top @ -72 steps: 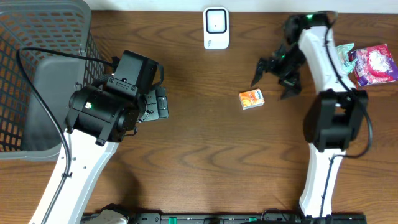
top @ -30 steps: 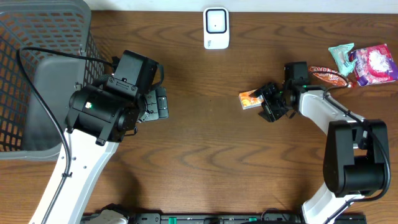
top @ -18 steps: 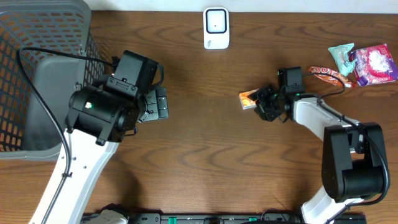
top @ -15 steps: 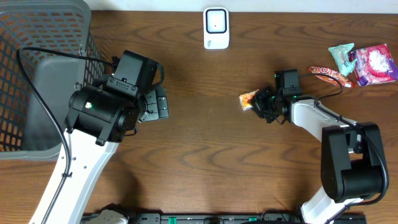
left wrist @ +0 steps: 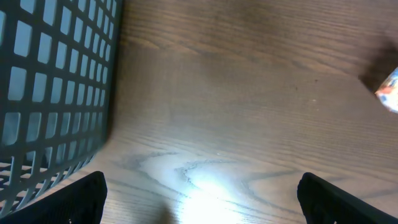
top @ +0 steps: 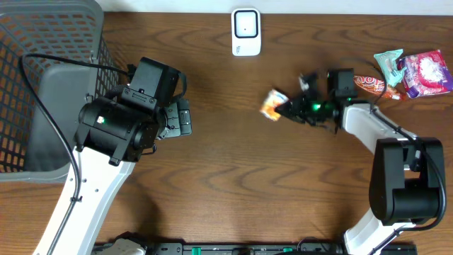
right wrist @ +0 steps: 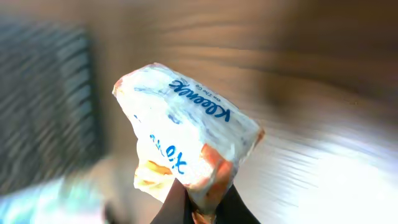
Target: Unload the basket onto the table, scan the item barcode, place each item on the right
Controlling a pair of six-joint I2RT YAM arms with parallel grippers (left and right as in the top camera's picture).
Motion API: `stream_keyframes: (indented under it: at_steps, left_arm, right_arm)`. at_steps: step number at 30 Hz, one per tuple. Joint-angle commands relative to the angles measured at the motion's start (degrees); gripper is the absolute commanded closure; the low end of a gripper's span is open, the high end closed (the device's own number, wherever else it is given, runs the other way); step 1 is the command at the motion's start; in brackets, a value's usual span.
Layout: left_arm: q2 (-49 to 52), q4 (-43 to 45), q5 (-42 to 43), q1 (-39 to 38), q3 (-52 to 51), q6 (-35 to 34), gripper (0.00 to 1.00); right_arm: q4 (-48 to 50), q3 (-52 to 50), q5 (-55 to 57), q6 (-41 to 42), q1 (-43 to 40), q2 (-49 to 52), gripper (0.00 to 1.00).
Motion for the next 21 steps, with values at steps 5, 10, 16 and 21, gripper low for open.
stream_keyframes:
  at_steps: [5,10,16,21]
  left_arm:
    - [-0.2,0.0,-0.1,0.2,0.3,-0.1,0.02]
    - [-0.2,0.0,-0.1,0.2,0.3,-0.1,0.02]
    - [-0.2,0.0,-0.1,0.2,0.3,-0.1,0.02]
    - [-0.2,0.0,-0.1,0.2,0.3,-0.1,0.02]
  right_arm:
    - [-5.2,2.3,-33.3,-33.8,-0.1,0.1,0.99]
    - [-9.3,2.3,-33.1,-38.1,0.4,0.1,0.99]
    - [-8.0,2.3,-2.4,-13.5,1.0,0.1,0.99]
    - [-9.9,5.5,16.1,-0.5,2.2,-0.6,0.99]
